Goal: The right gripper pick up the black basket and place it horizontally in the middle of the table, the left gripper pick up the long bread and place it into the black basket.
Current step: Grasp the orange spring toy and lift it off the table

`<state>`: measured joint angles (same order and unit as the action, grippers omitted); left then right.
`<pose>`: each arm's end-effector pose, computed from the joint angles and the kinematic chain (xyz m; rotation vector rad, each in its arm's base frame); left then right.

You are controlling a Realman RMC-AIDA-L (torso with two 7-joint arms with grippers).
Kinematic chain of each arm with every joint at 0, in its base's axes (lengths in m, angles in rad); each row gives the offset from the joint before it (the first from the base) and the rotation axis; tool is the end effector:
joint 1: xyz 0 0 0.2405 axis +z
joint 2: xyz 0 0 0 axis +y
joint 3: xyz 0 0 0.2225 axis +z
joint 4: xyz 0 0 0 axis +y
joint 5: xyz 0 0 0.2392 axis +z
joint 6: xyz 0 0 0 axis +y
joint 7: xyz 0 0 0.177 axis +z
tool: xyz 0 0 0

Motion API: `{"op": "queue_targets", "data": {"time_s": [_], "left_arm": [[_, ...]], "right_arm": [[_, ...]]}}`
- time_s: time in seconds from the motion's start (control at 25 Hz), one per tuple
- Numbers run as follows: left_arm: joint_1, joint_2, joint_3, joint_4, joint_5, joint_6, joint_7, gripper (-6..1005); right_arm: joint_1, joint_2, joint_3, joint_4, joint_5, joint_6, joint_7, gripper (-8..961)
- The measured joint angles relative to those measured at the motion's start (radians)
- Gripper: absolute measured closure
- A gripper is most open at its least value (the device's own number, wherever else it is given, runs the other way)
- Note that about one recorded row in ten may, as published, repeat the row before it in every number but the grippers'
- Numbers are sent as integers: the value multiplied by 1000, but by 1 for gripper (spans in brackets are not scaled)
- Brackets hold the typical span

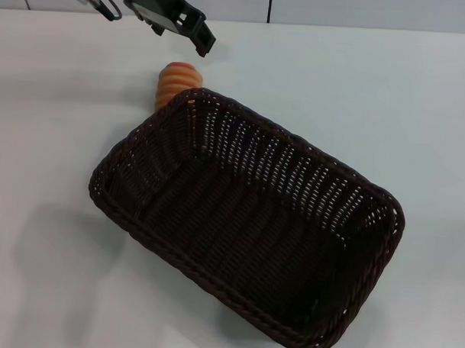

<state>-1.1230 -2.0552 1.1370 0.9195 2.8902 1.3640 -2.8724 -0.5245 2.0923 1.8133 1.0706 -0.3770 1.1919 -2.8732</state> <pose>-0.0901 0.4755 0.0060 -2.2374 -1.0456 0.3895 0.3588 0.1913 0.1437 -1.4126 0.2055 0.4098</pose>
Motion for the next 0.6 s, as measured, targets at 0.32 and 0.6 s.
{"op": "queue_targets", "data": {"time_s": [0.32, 0.6], "left_arm": [[-11, 5, -4, -168, 0, -170, -5, 223], [-4, 7, -4, -264, 0, -258, -5, 227]], "right_arm": [[8, -2, -16, 11, 0, -21, 7, 567], [12, -5, -56, 56, 0, -50, 6, 567]]}}
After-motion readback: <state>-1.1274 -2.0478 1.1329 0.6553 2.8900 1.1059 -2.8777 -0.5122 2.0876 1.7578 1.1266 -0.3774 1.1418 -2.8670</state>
